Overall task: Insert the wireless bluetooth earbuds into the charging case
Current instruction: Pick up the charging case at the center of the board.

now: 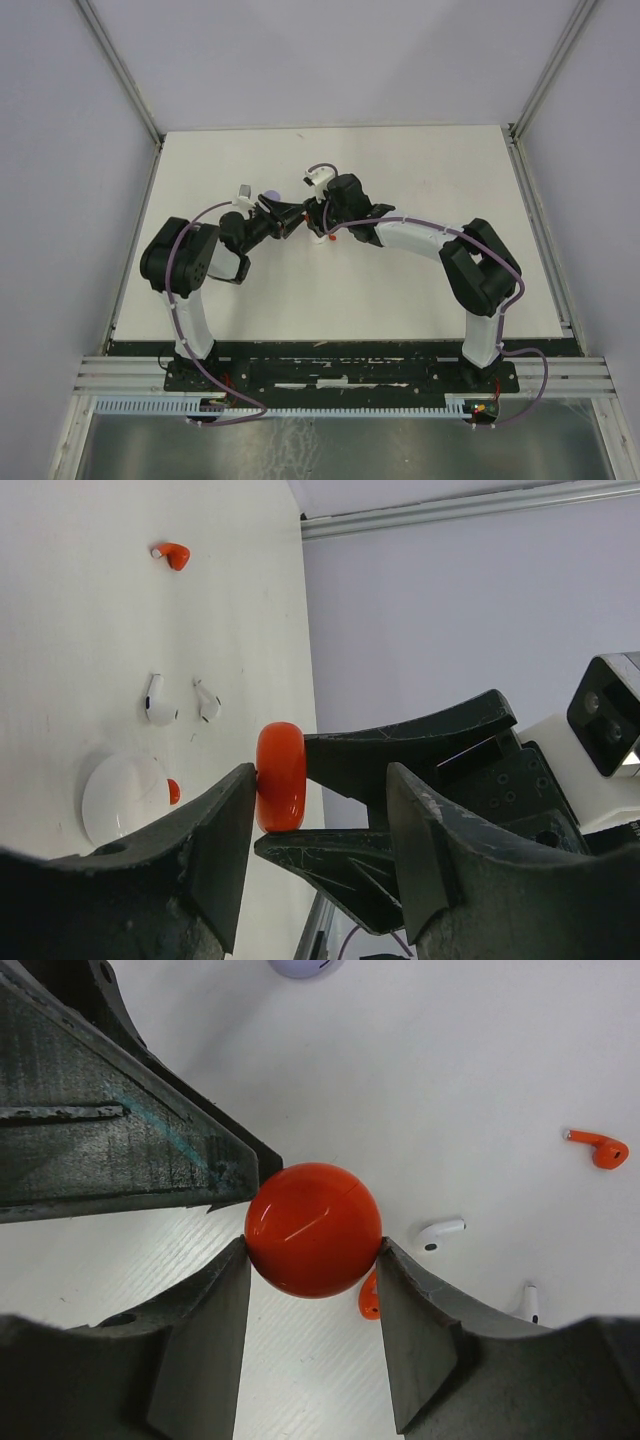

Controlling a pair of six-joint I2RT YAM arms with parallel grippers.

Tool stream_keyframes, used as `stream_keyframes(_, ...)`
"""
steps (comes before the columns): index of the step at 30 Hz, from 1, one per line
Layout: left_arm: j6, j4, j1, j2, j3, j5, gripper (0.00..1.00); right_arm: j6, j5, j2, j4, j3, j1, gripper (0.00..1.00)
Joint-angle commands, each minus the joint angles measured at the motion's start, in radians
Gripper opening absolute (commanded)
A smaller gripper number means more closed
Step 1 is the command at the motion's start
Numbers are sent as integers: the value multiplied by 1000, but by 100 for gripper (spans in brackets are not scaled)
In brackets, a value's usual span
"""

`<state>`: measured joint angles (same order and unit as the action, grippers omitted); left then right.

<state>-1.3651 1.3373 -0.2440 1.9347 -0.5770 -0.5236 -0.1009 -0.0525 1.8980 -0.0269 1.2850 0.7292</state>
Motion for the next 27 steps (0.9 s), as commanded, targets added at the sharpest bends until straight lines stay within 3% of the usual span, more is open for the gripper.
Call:
stream_keyframes(1, -21, 70, -11, 7, -28, 8, 58, -8, -15, -51, -14, 31, -2, 43)
stream_keyframes(21, 7, 20, -26, 32, -55, 5, 60, -1, -8, -79, 3, 45, -2, 43)
stream_keyframes(27, 4, 34, -26, 26, -50, 5, 52, 0, -8, -73, 3, 48, -4, 43)
